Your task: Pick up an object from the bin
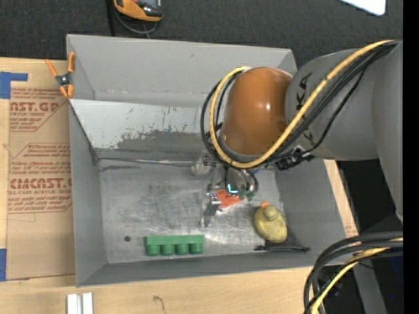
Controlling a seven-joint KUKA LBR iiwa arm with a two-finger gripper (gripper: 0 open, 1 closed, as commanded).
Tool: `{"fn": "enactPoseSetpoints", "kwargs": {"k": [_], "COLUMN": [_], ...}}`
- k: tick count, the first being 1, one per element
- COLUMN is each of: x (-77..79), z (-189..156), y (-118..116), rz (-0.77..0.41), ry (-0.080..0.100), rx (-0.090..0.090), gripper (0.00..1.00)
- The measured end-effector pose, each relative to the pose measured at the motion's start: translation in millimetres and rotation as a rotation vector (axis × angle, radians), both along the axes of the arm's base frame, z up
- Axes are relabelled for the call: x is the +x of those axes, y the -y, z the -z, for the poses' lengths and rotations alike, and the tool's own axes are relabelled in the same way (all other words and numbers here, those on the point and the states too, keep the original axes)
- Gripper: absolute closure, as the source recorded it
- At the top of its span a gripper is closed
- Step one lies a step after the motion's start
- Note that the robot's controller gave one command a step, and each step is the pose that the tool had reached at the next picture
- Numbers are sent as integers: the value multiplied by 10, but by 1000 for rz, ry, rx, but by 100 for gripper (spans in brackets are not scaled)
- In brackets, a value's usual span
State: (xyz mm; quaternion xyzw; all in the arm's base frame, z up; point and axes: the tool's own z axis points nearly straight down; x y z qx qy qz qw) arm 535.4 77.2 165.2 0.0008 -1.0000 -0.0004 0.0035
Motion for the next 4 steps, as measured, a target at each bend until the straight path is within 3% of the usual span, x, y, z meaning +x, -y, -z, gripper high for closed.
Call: {"fn": "enactPoseSetpoints", "kwargs": {"k": [1, 2, 3, 4], "x": [19, 74, 170, 268], "z": [-41, -8, 272, 509], "y": [3, 123, 394, 485], "rz": [1, -142, -356, -329], "ry": [8, 9, 14, 7], "rx": [1, 2, 0, 1], "gripper": [0, 0, 0, 0]}}
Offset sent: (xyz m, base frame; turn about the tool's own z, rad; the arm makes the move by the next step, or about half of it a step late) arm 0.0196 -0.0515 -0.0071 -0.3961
